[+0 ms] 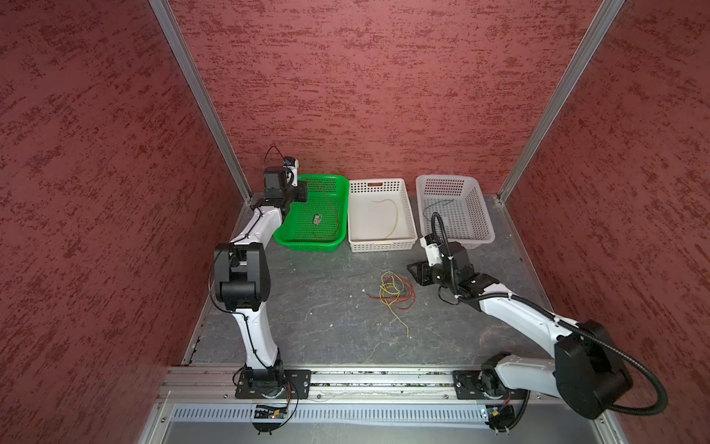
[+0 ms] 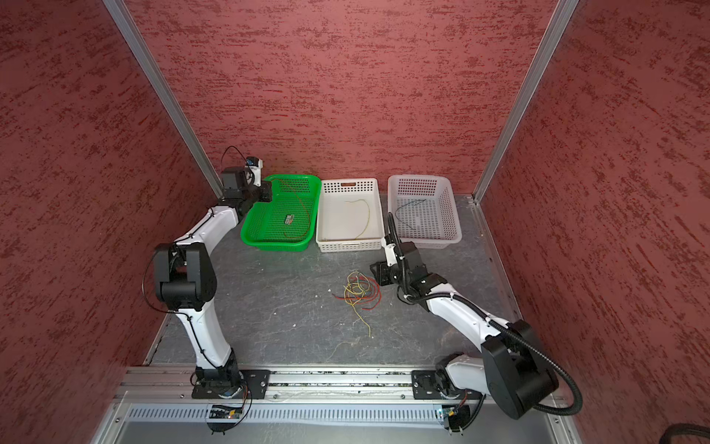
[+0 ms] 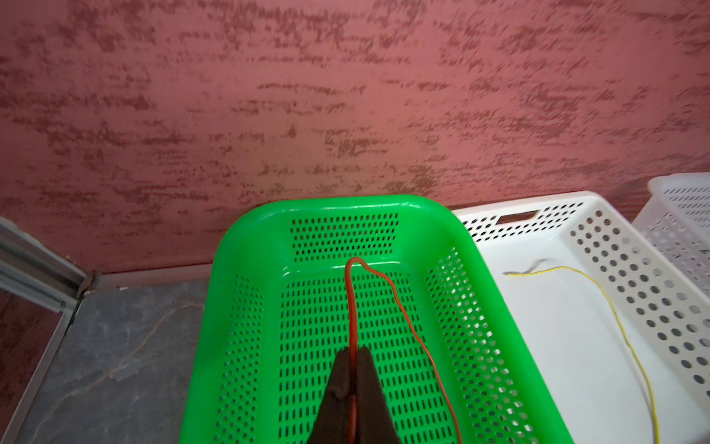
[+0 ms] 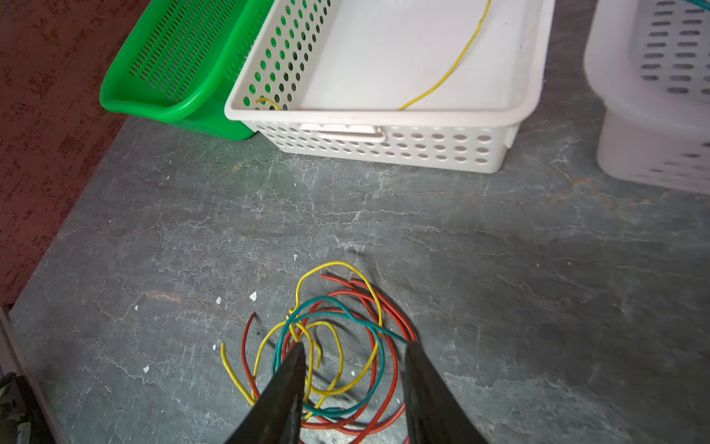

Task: Untangle and sort cables by color
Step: Place the cable into the container.

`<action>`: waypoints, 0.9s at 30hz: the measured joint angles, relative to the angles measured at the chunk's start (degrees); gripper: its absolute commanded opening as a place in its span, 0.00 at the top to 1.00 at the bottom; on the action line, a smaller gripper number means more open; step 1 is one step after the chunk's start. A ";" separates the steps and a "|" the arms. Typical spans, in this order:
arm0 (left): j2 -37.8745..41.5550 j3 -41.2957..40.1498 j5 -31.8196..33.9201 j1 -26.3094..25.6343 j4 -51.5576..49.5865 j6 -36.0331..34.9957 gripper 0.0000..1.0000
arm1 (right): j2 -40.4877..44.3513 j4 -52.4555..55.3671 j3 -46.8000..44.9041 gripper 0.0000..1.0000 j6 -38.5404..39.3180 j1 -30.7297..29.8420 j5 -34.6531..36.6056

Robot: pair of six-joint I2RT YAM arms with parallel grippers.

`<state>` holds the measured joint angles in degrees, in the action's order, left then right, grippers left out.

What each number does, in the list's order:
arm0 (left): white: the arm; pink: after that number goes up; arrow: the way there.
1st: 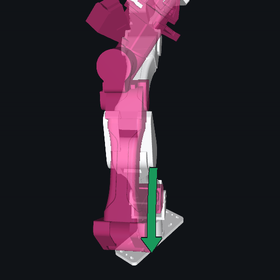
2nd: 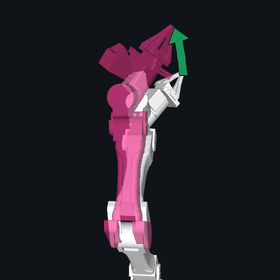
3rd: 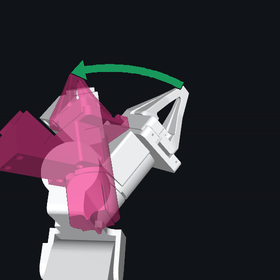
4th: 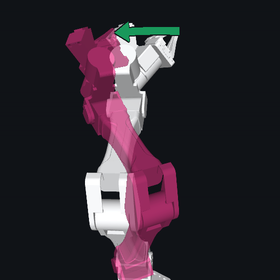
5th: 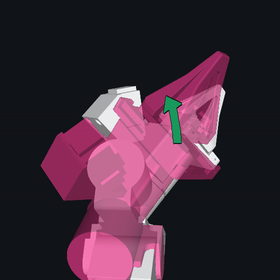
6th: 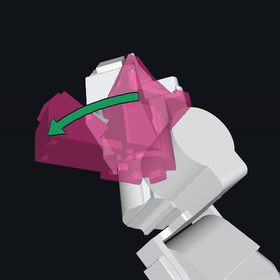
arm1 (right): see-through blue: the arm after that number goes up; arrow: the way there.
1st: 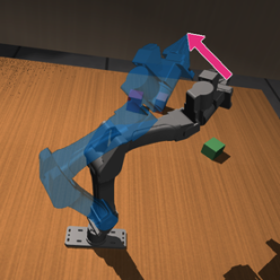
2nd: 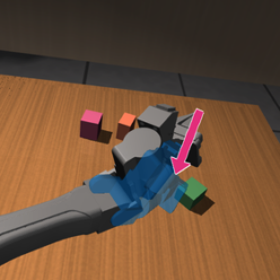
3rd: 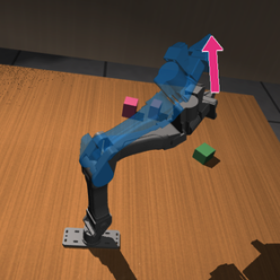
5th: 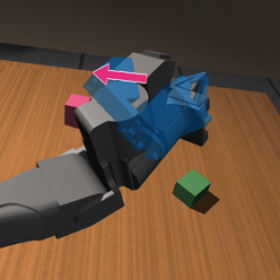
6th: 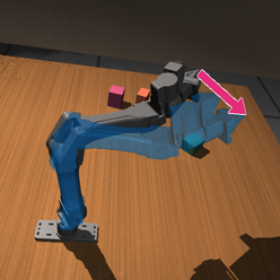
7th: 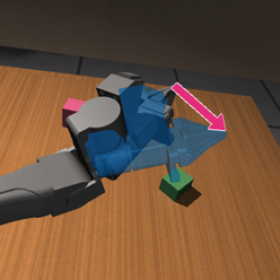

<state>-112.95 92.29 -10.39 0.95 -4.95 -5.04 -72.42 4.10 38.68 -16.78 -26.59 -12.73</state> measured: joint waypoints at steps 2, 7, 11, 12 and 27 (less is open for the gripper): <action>0.02 -1.14 0.98 -0.02 -0.57 0.07 1.00 | 0.20 0.02 -0.44 0.57 -0.31 -0.02 -0.07; 1.64 -7.13 3.50 -0.96 -1.66 1.75 0.59 | 0.33 -0.02 -0.63 0.56 -0.83 -0.04 -0.13; 4.94 -12.15 5.38 -4.13 -3.28 2.38 0.15 | 0.33 -0.02 -0.63 0.56 -1.07 -0.15 -0.15; 5.75 -12.85 5.75 -5.09 -3.56 2.47 0.08 | 0.33 -0.02 -0.63 0.55 -1.11 -0.22 -0.17; 34.80 -29.73 -2.99 -10.23 4.37 5.49 0.01 | -0.94 0.04 -0.61 0.53 -0.74 -1.09 -0.17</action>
<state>-78.15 62.57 -13.39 -9.28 -0.58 0.45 -73.36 4.14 38.06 -17.52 -27.68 -12.91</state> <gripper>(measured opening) 0.994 0.466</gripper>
